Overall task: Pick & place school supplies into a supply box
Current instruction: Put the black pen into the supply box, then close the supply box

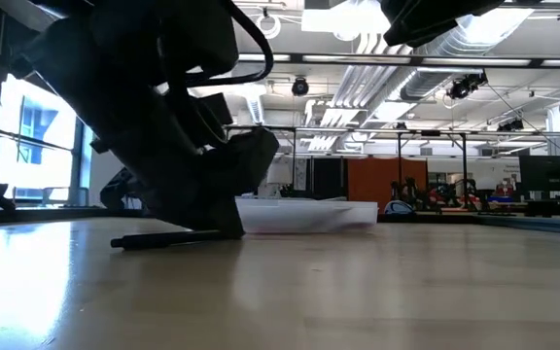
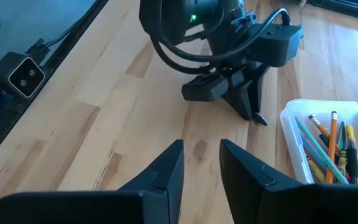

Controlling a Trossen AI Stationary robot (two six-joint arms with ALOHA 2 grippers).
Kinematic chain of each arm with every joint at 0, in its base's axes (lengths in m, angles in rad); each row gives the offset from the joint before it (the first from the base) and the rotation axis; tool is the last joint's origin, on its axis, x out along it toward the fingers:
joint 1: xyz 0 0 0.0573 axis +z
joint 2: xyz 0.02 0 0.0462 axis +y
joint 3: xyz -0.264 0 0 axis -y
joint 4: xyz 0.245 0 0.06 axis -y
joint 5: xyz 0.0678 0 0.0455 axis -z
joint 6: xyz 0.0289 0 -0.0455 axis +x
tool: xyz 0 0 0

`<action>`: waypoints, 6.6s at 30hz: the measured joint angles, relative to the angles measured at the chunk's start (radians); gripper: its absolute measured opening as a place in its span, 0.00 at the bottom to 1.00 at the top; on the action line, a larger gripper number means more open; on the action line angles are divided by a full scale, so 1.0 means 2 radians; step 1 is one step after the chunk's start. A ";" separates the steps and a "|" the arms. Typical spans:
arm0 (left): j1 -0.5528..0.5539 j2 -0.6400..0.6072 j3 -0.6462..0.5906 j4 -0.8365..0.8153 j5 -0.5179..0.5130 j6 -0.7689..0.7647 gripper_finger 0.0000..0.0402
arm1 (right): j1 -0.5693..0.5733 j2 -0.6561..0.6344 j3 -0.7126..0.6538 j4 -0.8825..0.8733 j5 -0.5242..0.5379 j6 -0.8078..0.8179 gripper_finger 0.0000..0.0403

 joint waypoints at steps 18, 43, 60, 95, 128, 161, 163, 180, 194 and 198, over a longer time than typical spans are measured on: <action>-0.009 0.046 0.002 0.026 -0.069 0.009 0.36 | 0.000 0.000 0.000 -0.002 -0.002 0.000 0.22; 0.024 -0.067 0.186 -0.140 -0.042 0.236 0.11 | 0.000 0.000 0.000 0.001 -0.002 0.000 0.22; 0.251 -0.036 0.209 -0.033 0.222 0.545 0.22 | 0.019 0.000 0.000 -0.001 -0.044 0.027 0.22; 0.387 -0.076 0.373 -0.376 0.068 0.546 0.07 | 0.001 0.021 0.000 0.046 0.028 0.025 0.02; 0.552 -0.074 0.089 -0.040 0.383 0.507 0.04 | -0.147 0.196 0.000 0.068 -0.046 0.109 0.00; 0.442 -0.075 0.289 -0.211 0.371 0.537 0.08 | -0.160 0.231 0.001 0.042 -0.031 0.116 0.00; 0.428 -0.075 0.311 -0.247 0.343 0.537 0.06 | -0.160 0.231 0.001 0.041 -0.024 0.108 0.00; 0.467 -0.028 0.309 -0.278 0.218 0.503 0.03 | -0.128 0.231 0.000 0.042 -0.009 0.114 0.00; 0.507 0.042 0.307 -0.212 0.359 0.540 0.03 | -0.128 0.231 0.000 0.042 -0.018 0.135 0.00; 0.507 0.052 0.307 -0.215 0.376 0.544 0.06 | -0.128 0.231 0.000 0.041 -0.019 0.135 0.00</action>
